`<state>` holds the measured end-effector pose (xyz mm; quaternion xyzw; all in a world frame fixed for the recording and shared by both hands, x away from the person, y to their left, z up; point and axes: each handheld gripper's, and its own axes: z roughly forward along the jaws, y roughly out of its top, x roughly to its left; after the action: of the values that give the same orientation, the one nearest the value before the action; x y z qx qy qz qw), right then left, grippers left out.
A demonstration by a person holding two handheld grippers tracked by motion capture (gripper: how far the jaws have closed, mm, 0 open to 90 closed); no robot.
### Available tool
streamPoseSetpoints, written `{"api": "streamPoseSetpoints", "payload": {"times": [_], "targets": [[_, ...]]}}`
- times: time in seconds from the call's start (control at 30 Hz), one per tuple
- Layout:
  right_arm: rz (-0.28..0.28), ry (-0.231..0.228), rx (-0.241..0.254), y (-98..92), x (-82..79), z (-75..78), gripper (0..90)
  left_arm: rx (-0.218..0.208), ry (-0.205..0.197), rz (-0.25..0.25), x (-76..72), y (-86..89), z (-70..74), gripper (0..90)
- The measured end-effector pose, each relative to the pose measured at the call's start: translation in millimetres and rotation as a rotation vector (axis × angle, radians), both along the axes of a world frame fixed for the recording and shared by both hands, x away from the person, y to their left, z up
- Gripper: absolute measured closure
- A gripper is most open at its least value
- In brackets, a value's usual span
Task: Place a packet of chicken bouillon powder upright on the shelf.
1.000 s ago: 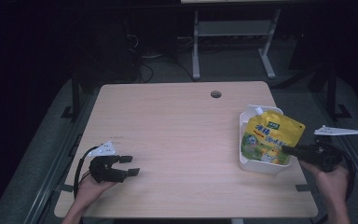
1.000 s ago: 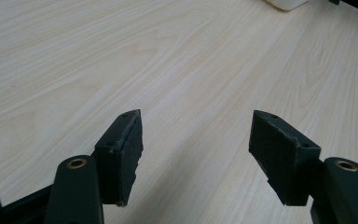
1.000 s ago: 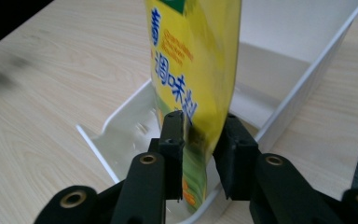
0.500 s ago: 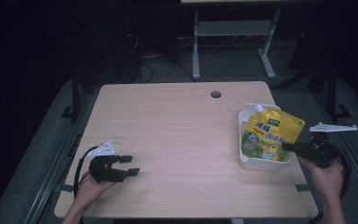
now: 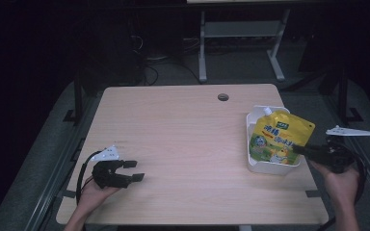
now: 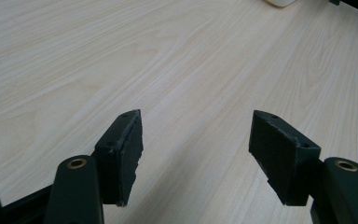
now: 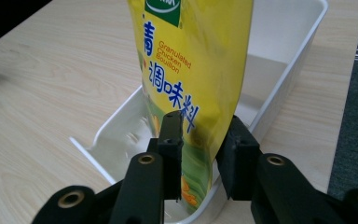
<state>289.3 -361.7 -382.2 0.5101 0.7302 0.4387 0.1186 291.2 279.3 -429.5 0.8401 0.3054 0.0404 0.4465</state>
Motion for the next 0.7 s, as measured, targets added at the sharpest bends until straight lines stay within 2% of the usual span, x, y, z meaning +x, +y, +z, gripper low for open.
{"api": "streamPoseSetpoints", "payload": {"times": [0.2, 0.57, 0.7], "targets": [[-0.009, -0.015, 0.003, -5.9, -8.5, 4.4, 69.0, -0.003, 0.000, 0.001, 0.0, 0.5, 0.1, 34.5], [-0.014, -0.038, 0.007, -14.5, -33.3, 7.8, 68.1, 0.002, 0.005, 0.001, -0.7, -0.5, -0.7, 34.5], [0.007, -0.048, 0.009, -11.9, -41.2, 9.8, 68.3, 0.004, 0.005, 0.001, -0.9, -0.6, -0.8, 34.5]]}}
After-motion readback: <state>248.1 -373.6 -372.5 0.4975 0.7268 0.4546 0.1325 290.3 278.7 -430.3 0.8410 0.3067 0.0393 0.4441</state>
